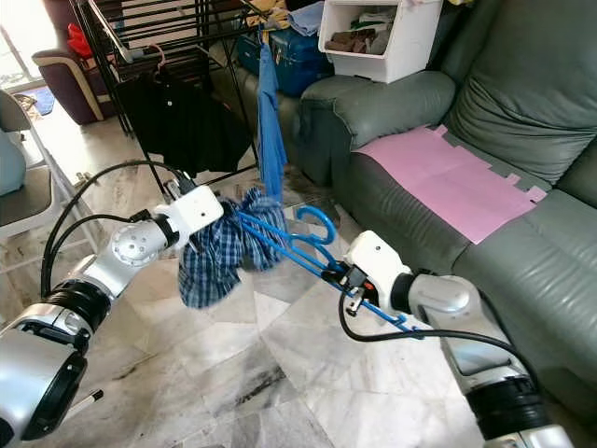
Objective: Hang hanger
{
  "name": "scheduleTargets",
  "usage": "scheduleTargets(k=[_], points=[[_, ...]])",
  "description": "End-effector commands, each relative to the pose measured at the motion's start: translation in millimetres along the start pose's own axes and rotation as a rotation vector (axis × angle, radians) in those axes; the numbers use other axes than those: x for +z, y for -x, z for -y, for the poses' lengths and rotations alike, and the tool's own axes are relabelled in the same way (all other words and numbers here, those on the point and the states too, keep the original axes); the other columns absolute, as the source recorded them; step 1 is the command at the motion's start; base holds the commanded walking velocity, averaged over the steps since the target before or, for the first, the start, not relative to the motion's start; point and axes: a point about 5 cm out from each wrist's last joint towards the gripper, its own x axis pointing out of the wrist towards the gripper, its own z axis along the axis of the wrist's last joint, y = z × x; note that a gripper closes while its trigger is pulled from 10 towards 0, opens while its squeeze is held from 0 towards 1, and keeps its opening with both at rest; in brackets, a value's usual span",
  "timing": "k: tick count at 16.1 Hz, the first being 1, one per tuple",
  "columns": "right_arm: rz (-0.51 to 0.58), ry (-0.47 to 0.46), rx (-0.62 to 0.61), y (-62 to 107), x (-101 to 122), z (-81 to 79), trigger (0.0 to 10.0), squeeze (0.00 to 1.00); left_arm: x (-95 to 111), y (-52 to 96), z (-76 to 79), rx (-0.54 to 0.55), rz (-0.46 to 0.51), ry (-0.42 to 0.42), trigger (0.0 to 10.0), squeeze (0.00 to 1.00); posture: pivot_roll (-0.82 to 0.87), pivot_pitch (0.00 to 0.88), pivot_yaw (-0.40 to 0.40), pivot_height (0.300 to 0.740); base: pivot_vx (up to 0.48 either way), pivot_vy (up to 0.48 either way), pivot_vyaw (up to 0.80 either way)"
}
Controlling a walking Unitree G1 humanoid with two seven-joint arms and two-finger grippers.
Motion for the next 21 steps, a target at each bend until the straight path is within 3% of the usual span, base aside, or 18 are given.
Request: scheduleTargets(k=[1, 3, 7, 11, 17, 21], points=[[-0.004, -0.029, 0.053, -2.7, -1.0, -4.6, 10.0, 0.0, 14.6, -1.4, -9.9, 0.047, 0.094, 0.041, 10.0, 0.0, -0.14, 0.0, 0.053, 0.74, 0.0, 0.0, 0.0], [0.004, -0.084, 0.117, -2.3, -3.1, -14.5, 10.0, 0.0, 20.1, -1.3, -12.9, 0.072, 0.133, 0.038, 10.0, 0.0, -0.14, 0.0, 0.052, 0.74, 0.0, 0.0, 0.0], [-0.016, -0.125, 0.173, 2.1, -9.2, -24.1, 10.0, 0.0, 17.9, -1.0, -15.2, 0.089, 0.116, 0.046, 10.0, 0.0, -0.14, 0.0, 0.052, 0.74, 0.0, 0.0, 0.0], [-0.036, -0.14, 0.039, -2.2, -17.1, -12.5, 10.0, 0.0, 21.0, -2.0, -14.9, 0.065, 0.132, 0.07, 10.0, 0.0, -0.14, 0.0, 0.055, 0.74, 0.0, 0.0, 0.0], [0.099, -0.208, 0.051, -3.3, 7.8, -8.7, 10.0, 0.0, 10.8, 2.9, 4.2, -0.036, 0.131, 0.056, 10.0, 0.0, -0.14, 0.0, 0.052, 0.74, 0.0, 0.0, 0.0], [0.174, -0.275, 0.072, -5.4, 18.6, -10.3, 10.0, 0.0, 5.4, 5.3, 19.5, -0.082, 0.137, 0.139, 10.0, 0.0, -0.14, 0.0, 0.053, 0.74, 0.0, 0.0, 0.0]])
